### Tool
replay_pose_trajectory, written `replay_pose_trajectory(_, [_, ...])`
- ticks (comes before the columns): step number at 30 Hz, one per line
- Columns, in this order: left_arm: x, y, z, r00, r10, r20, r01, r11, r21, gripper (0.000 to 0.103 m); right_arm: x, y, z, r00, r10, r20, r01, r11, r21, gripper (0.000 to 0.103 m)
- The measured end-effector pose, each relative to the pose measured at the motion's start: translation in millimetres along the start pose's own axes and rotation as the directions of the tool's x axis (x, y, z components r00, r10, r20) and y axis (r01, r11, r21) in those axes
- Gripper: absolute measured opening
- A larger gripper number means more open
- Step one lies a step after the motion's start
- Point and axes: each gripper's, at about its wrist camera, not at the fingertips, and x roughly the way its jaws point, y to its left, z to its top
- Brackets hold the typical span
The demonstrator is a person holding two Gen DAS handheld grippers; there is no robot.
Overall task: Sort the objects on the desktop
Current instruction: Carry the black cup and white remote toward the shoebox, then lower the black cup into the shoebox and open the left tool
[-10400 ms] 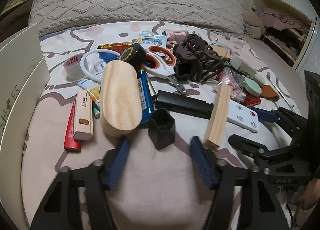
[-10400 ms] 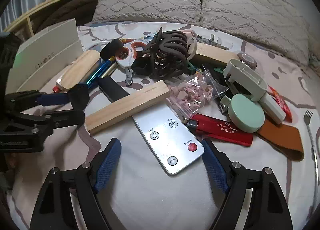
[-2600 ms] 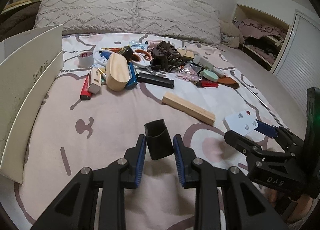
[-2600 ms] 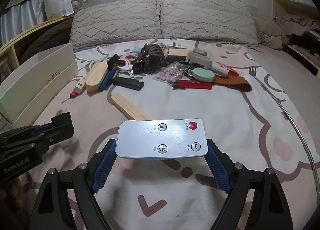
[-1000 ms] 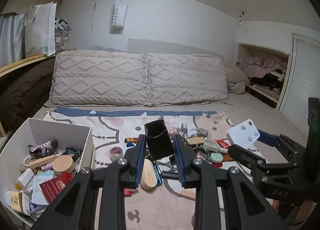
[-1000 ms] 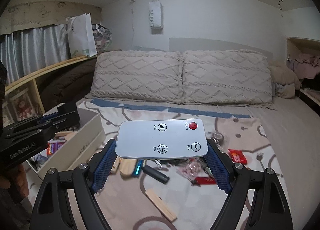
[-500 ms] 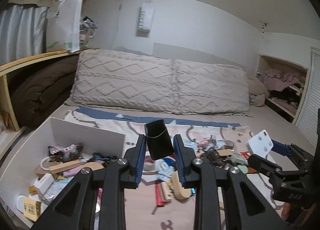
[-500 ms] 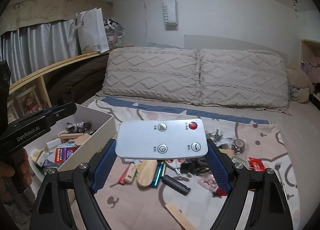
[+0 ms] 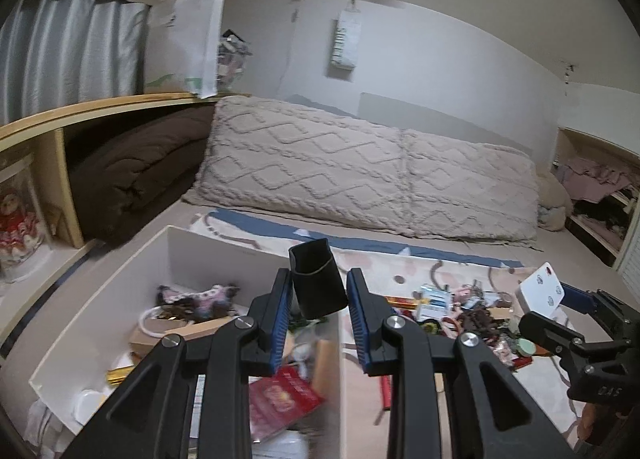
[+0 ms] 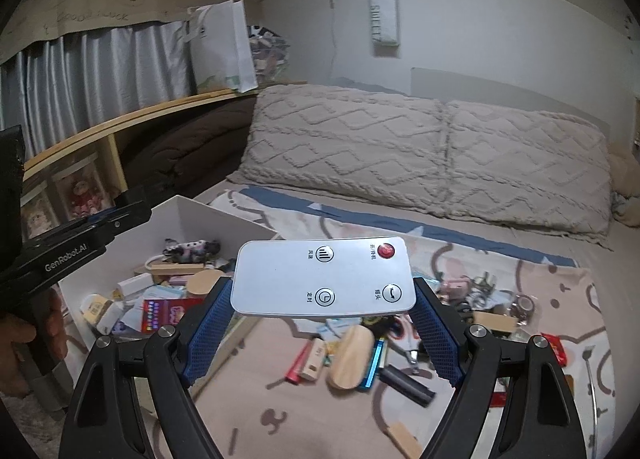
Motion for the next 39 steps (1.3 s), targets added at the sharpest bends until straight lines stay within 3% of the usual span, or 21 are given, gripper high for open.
replay_pose_trajectory(7, [-4,36,-8,0.995,0.104,-0.004,-0.104,0.994,-0.036,0.028,14,26,3,0.999,0.042,-0.019,-0.042,0.999,-0.022,0.086])
replay_pose_trajectory(27, [-4,117,-31,0.966,0.249,-0.077,-0.258,0.955,-0.146,0.028,53,90,7,0.989,0.117,-0.095,-0.124,0.99,-0.068,0.086])
replay_pose_trajectory(39, [14,136,-45,0.928,0.336,-0.157,-0.355,0.929,-0.106,0.028,72,123,5,0.976,0.158,-0.149,-0.175,0.979,-0.108,0.086])
